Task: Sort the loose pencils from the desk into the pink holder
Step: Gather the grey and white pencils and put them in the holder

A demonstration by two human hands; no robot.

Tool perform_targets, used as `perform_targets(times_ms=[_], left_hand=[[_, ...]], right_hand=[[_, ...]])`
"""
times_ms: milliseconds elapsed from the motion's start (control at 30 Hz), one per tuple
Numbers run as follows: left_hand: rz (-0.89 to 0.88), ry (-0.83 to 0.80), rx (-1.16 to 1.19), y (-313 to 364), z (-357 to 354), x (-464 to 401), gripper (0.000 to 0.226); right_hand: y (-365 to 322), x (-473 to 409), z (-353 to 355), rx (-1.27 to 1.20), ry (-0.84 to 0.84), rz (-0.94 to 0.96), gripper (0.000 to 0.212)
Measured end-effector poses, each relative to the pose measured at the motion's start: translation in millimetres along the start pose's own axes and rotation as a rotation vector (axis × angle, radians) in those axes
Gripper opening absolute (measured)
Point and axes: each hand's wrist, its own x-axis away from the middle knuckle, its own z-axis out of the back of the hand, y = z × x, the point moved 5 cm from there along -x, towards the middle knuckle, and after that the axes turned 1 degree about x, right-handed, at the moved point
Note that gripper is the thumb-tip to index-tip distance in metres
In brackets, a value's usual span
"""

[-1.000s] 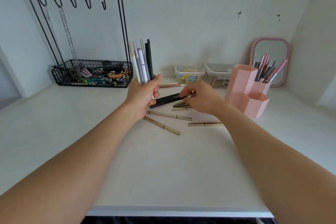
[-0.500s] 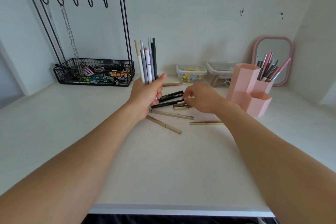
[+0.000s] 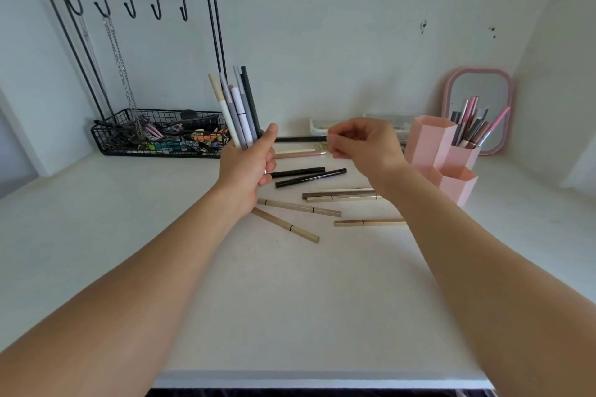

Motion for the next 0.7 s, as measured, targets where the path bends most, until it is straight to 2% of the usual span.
perform_targets(times_ms=[100,167,267,367,467,533,600,700], left_hand=[[0.041,-0.047,0.036,-2.3,-5.7,3.6,0.026],[0.055,-0.103,0.056,-3.9,-12.6,7.5,0.021],[0.035,-0.185,0.039,-4.0,-20.7,12.2,0.018],[0.028,-0.196,-0.034,-5.0,-20.9,14.3,0.020],[0.009,-0.180,-0.104,-5.6,-20.6,15.5,0.023],[-0.014,-0.173,-0.104,-3.3,-21.3,16.4,0.022],[-0.049,-0.197,-0.142,0.2,-23.8,18.5,0.020],[-0.168,-0.316,-0.384,1.7,-36.1,28.1,0.025]], right_hand=[[2.1,7.4,-7.5,-0.513,0.038,-0.176,0.005],[5.0,15.9,-23.6,-0.605,-0.063,-0.256,0.005],[9.3,27.4,-42.0,-0.427,-0.260,-0.268,0.006],[9.9,26.0,-41.0,-0.206,-0.259,-0.191,0.023],[4.0,26.4,-37.1,-0.021,-0.254,-0.120,0.027],[-3.0,24.0,-32.1,0.000,-0.242,-0.094,0.025],[-10.7,19.0,-24.7,-0.096,-0.222,-0.082,0.030],[-21.0,27.6,-32.0,-0.212,-0.406,-0.084,0.045]])
